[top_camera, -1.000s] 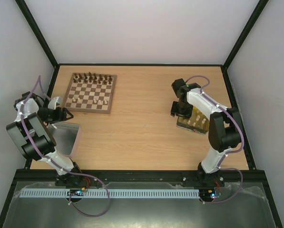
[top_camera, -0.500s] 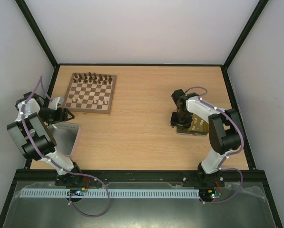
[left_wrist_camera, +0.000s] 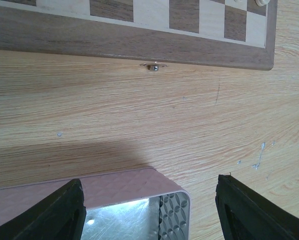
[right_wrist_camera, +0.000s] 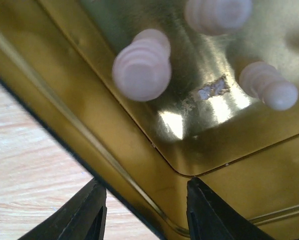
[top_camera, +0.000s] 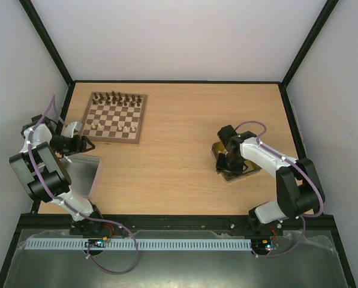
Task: Set up the chess pieces on the board
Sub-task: Adjust the storage box at the center of the board.
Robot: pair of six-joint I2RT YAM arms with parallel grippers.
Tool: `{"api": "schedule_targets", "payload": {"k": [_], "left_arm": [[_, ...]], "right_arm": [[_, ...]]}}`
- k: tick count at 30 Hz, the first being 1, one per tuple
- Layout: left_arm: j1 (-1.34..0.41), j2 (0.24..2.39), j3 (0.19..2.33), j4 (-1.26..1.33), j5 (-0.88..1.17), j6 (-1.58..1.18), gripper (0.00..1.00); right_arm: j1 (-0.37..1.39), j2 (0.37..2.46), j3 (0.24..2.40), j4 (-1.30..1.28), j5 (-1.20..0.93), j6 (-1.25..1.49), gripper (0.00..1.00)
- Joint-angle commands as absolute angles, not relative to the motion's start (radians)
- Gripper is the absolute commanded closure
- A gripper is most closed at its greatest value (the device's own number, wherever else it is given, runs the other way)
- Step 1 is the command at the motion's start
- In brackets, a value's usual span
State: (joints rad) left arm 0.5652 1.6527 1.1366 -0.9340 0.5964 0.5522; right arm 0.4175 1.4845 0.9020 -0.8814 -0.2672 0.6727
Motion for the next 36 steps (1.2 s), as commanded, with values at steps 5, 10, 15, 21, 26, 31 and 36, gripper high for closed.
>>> {"api": "schedule_targets", "payload": {"k": [5,10,15,21,26,31,36], "left_arm": [[0.559,1.671,1.141,-0.944,0.592,0.548,0.28],[0.558,1.667,1.136,-0.942,0.592,0.55,0.28],[0.558,1.655,1.128,-0.943,0.585,0.556,0.28],[0.558,1.653,1.112,-0.934,0.582,0.556,0.28],[0.558,1.65,1.113,-0.931,0.591,0.546,0.28],[0.558,1.638,1.12,-0.928,0.584,0.54,0.27],[0.558,1.621,1.118,-0.932,0.582,0.538,0.27]], "right_arm": [[0.442,1.393,0.813,-0.896,-0.286,0.759,0.59],[0.451,1.379,0.862,-0.94,-0.273,0.765,0.5],[0.454,1.36,1.022,-1.073,-0.247,0.748,0.38],[0.462,1.419,1.154,-1.12,-0.272,0.695,0.44],[0.509,1.545,1.203,-1.043,-0.324,0.67,0.45],[0.571,1.678,1.264,-0.995,-0.336,0.647,0.46],[0.572,1.78,1.309,-0.967,-0.295,0.613,0.48]]}}
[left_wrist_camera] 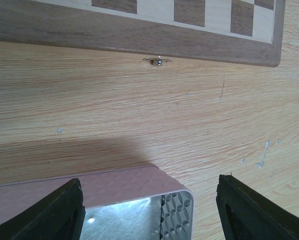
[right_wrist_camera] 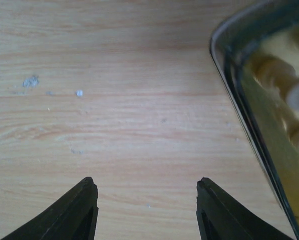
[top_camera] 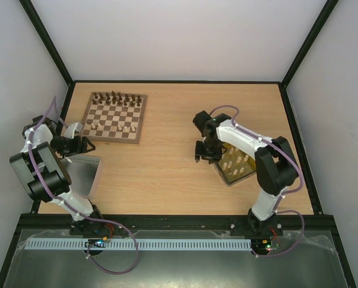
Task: Set up the chess pieces on the board
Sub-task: Adjust the storage box at the center of the board, then move the chessboard to the center of the board.
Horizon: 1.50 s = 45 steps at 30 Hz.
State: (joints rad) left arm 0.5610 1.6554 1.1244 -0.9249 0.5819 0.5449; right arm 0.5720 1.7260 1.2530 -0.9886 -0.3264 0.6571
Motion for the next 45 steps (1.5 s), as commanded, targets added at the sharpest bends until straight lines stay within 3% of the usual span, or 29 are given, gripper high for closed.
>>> {"api": "schedule_targets", "payload": {"k": [1,16,23,27,33,37,45], "left_arm": [[0.558,1.616,1.116,-0.931,0.578,0.54,0.27],[0.561,1.585,1.104,-0.913,0.557,0.531,0.27],[0.561,1.651,1.27,-0.882,0.536,0.46,0.29],[0.556,1.751,1.444,-0.873,0.511,0.394,0.38],[0.501,1.957,1.707,-0.898,0.43,0.361,0.64],[0.488,2.148,1.927,-0.952,0.404,0.33,0.79],[0.477,2.38,2.133,-0.863,0.308,0.241,0.76]], "right_arm": [[0.572,1.798,1.319,-0.966,-0.284,0.607,0.48],[0.456,1.926,1.388,-0.939,-0.205,0.572,0.5],[0.42,1.944,1.444,-0.934,-0.181,0.577,0.49],[0.432,1.946,1.532,-0.916,-0.197,0.587,0.5],[0.488,2.098,1.764,-0.922,-0.264,0.613,0.69],[0.526,2.214,1.912,-0.915,-0.3,0.631,0.74],[0.575,2.32,2.005,-0.9,-0.319,0.673,0.85]]}}
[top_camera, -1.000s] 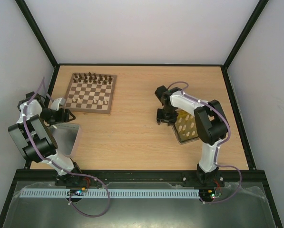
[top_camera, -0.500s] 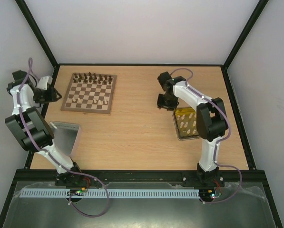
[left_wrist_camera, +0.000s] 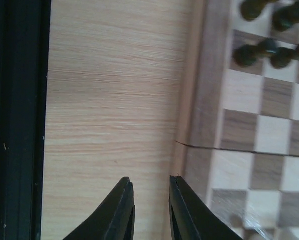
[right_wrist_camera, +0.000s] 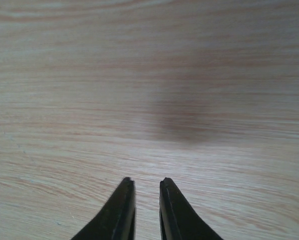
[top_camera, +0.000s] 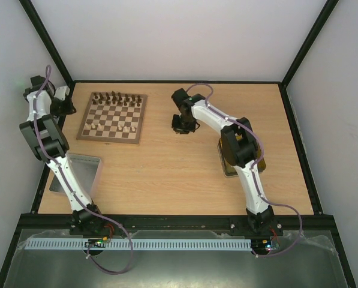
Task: Set up the chess pieces on the board
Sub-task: Move the chessboard to the center of the board.
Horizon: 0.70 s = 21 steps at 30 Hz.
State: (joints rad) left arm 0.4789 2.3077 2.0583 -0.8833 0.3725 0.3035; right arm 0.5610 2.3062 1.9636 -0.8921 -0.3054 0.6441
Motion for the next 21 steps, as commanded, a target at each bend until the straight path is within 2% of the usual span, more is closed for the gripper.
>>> {"api": "schedule_targets", "payload": {"k": [1,11,21], "left_arm": [[0.475,2.399,2.143,-0.843,0.29,0.23,0.77],[0.455,2.533,2.268,-0.711,0.252,0.192,0.76],[0.435,2.639,2.321,-0.621,0.341,0.116,0.77]], "right_arm": [[0.575,2.325,2.007,-0.902,-0.319,0.672,0.87],[0.575,2.324,2.005,-0.911,-0.304,0.664,0.92],[0.572,2.31,1.973,-0.938,-0.263,0.64,0.96]]}}
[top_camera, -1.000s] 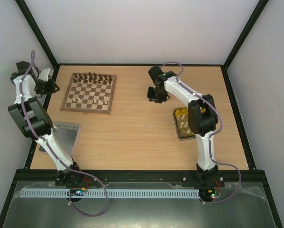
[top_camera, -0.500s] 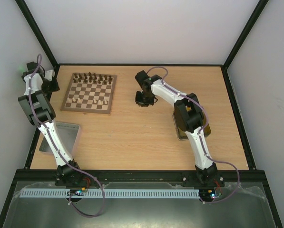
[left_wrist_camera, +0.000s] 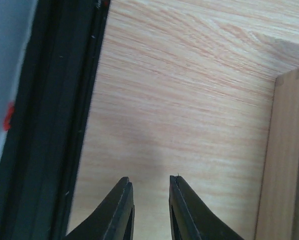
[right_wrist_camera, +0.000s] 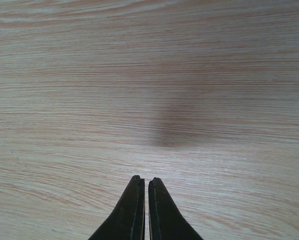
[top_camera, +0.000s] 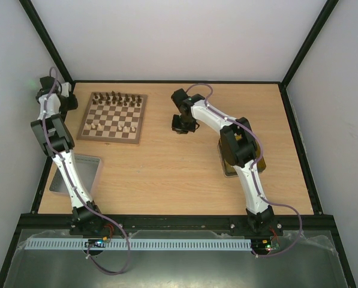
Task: Set up the chess pieces on the board
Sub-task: Move the chessboard to the center of the board.
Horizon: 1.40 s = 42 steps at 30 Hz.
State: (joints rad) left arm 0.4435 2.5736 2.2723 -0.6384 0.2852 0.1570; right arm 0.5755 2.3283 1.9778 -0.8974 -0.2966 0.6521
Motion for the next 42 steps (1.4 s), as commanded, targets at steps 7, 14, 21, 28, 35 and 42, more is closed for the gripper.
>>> {"api": "schedule_targets", "payload": {"k": [7,14,21,28,35,42], "left_arm": [[0.434,2.685,2.329,-0.612,0.367,0.085,0.79],[0.422,2.697,2.327,-0.68,0.465,0.086,0.85],[0.406,2.683,2.27,-0.779,0.52,0.142,0.97],[0.396,2.679,2.258,-0.837,0.528,0.172,0.98],[0.382,2.636,2.181,-0.911,0.56,0.238,0.97],[0.319,2.552,2.051,-0.934,0.549,0.317,0.98]], "right_arm": [[0.572,2.292,1.925,-0.9,-0.296,0.647,0.98],[0.572,2.309,1.919,-0.885,-0.305,0.646,0.98],[0.572,2.329,1.936,-0.879,-0.325,0.648,0.98],[0.571,2.345,1.953,-0.886,-0.325,0.643,0.98],[0.571,2.405,2.032,-0.884,-0.361,0.665,0.98],[0.571,2.505,2.184,-0.923,-0.38,0.678,0.98]]}}
